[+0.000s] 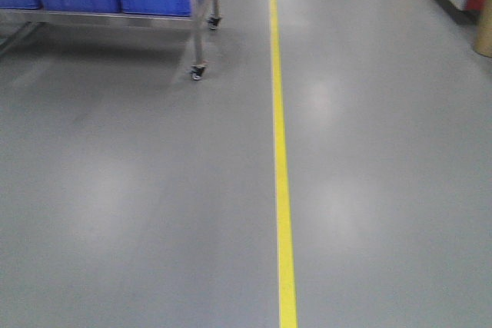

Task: Move and align brake pads A on conveyor
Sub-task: 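Turn the base toward the steel table with the two pads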

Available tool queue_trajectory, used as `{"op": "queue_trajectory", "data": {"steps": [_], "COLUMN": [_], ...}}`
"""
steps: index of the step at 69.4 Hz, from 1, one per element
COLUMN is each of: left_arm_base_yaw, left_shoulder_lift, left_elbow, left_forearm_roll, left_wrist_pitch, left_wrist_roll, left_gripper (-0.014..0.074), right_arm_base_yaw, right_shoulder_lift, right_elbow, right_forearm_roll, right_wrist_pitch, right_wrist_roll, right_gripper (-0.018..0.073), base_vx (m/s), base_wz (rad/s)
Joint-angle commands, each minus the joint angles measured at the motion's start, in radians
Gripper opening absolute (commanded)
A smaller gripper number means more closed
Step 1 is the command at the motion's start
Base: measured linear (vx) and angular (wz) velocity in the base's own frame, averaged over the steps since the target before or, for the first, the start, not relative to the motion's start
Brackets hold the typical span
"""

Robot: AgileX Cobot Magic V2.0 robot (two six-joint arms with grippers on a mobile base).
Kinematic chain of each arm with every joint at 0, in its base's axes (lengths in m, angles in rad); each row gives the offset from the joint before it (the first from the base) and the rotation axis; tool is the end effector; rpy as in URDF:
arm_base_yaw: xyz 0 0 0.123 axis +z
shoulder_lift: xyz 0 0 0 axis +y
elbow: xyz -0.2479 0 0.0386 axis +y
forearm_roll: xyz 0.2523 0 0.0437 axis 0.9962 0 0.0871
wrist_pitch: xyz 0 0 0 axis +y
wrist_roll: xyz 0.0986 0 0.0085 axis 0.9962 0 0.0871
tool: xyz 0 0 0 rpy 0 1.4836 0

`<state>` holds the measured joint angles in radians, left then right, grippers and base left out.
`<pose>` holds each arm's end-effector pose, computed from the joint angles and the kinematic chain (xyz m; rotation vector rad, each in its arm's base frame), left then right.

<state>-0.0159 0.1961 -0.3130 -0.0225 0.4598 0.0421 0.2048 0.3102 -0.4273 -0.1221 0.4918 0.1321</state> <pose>0.1055 -0.0027 0.2569 0.0416 1.8259 -0.0049 0.1147 0.0180 0.2805 -0.1273 1.8517 0.1060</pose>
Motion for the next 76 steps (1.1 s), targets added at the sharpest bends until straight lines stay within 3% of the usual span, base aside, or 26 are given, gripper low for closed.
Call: {"op": "queue_trajectory", "data": {"steps": [1, 76], "left_arm_base_yaw": [-0.004, -0.004], "left_shoulder_lift": [0.006, 0.006], "left_elbow": [-0.026, -0.026], "left_forearm_roll": [-0.006, -0.006], "left_wrist_pitch": [-0.075, -0.075], "left_wrist_roll": [-0.007, -0.007], "left_gripper": [0.0464, 0.0464], "right_arm_base_yaw": [-0.004, -0.004], "right_shoulder_lift": [0.015, 0.015], "right_elbow": [-0.028, -0.028], "right_forearm_roll": [-0.012, -0.012], "right_wrist_pitch": [-0.071, -0.070], "right_wrist_roll": [-0.004, -0.004], "right_gripper": [0.0468, 0.0468], "base_vx": [0.50, 0.33], "base_wz": [0.41, 0.85]}}
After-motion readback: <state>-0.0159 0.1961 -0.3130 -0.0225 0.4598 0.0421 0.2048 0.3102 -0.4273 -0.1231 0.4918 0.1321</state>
